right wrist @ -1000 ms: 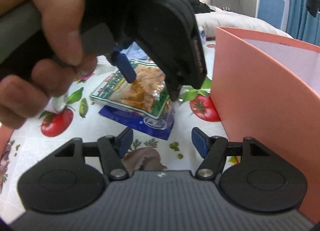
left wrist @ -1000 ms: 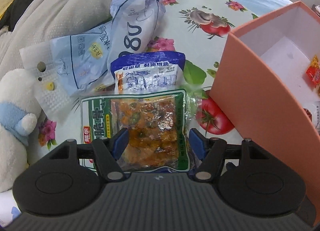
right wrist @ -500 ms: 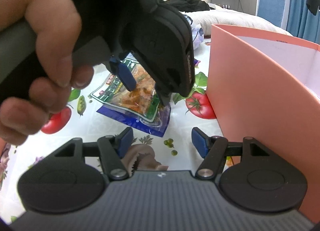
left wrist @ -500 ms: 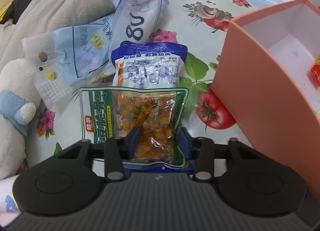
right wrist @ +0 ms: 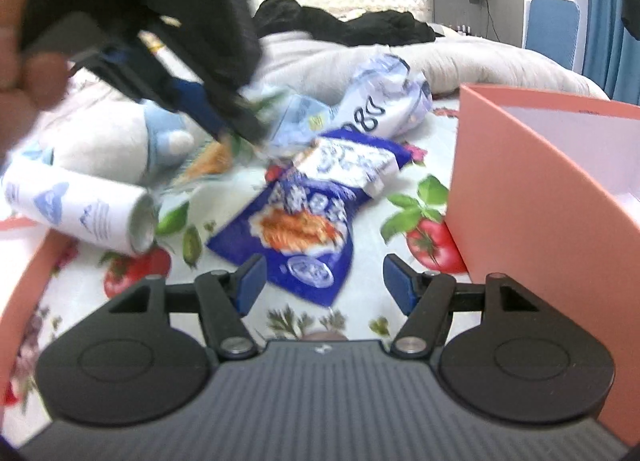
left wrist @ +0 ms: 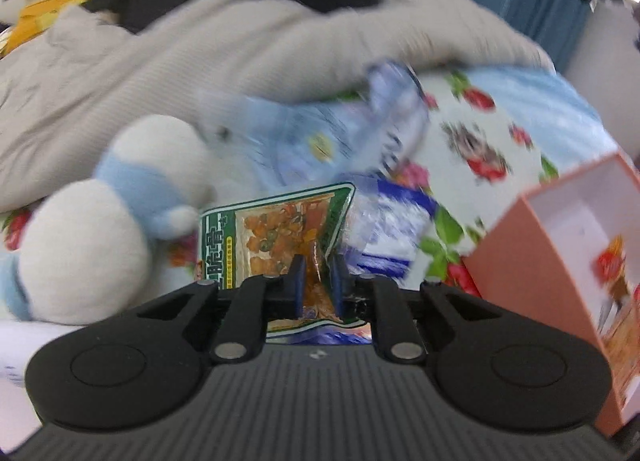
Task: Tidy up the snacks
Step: 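Lift the green bag with the left tool while the right tool grasps the blue-white bag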
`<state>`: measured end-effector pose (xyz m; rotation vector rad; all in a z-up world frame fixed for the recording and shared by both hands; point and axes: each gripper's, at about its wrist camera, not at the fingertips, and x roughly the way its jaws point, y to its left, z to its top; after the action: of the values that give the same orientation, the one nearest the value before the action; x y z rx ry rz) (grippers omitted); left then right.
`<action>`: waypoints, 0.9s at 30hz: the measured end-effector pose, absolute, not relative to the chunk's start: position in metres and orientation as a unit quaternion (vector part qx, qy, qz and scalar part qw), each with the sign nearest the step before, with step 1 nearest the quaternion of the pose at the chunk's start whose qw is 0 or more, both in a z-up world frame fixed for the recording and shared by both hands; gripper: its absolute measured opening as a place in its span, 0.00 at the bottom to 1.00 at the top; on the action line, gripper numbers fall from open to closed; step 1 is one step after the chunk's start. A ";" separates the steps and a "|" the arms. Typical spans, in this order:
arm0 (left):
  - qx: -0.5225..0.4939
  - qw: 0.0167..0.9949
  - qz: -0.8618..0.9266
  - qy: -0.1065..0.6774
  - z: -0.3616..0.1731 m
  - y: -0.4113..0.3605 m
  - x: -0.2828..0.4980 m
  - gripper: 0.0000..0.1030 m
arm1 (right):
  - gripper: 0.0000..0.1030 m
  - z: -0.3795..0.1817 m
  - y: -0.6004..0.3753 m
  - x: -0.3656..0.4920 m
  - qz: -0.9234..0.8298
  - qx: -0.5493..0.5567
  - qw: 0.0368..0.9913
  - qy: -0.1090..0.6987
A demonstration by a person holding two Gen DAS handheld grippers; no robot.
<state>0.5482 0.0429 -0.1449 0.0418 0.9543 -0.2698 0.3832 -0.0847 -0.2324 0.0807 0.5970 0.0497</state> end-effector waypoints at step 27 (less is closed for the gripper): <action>-0.056 0.891 -0.124 0.433 -0.137 0.101 0.545 0.14 | 0.85 -0.258 -0.063 0.483 -0.056 0.082 0.936 0.337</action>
<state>0.5449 0.1014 -0.1369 -0.1169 0.8982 -0.2565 0.4834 -0.0633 -0.2576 0.1676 0.6878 -0.1147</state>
